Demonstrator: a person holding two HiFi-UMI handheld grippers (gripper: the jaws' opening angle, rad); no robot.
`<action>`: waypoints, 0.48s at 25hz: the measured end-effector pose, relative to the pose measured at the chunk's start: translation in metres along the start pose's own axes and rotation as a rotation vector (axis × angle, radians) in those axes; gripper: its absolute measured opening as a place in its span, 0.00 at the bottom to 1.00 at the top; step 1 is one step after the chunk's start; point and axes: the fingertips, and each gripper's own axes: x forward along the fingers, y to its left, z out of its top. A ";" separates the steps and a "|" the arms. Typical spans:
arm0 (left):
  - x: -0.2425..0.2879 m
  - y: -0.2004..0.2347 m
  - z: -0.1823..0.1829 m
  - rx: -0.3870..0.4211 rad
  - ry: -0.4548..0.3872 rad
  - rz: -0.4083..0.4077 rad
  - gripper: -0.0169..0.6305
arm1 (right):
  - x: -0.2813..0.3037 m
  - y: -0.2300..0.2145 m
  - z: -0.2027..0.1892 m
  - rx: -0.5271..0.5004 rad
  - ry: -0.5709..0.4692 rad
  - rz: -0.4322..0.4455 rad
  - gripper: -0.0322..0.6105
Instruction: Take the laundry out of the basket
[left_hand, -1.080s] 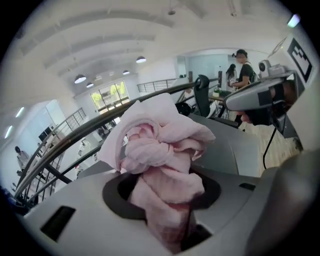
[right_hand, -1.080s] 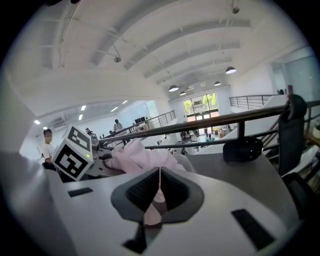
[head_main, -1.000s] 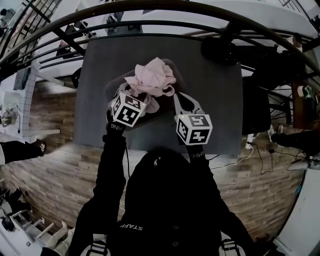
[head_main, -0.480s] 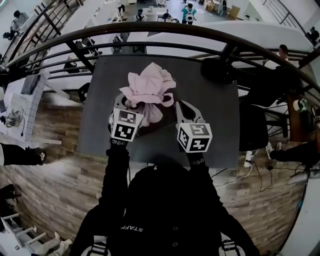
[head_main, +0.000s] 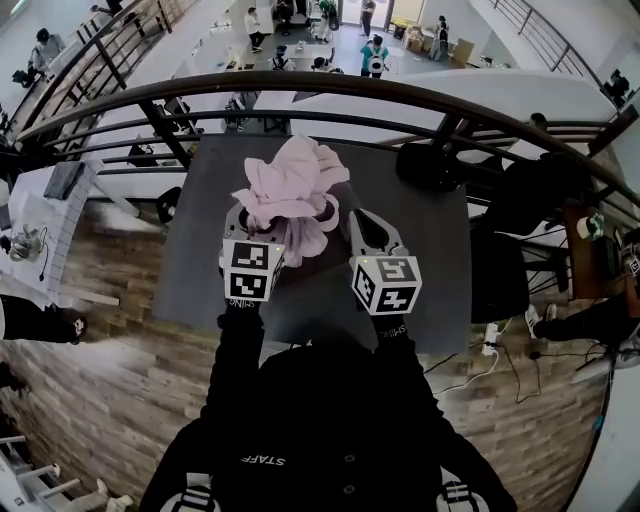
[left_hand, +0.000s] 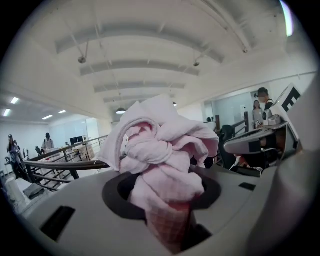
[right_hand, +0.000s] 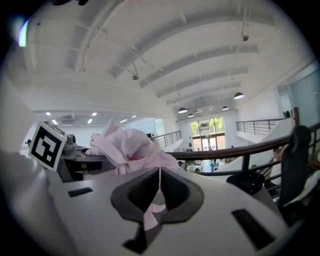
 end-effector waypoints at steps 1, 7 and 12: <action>-0.003 0.001 0.004 -0.010 -0.016 0.008 0.32 | -0.001 0.001 0.003 -0.003 -0.007 0.001 0.08; -0.014 0.005 0.026 -0.033 -0.098 0.053 0.32 | -0.006 0.002 0.022 -0.038 -0.059 -0.018 0.08; -0.025 0.003 0.037 -0.051 -0.150 0.084 0.32 | -0.013 0.006 0.036 -0.063 -0.115 -0.031 0.08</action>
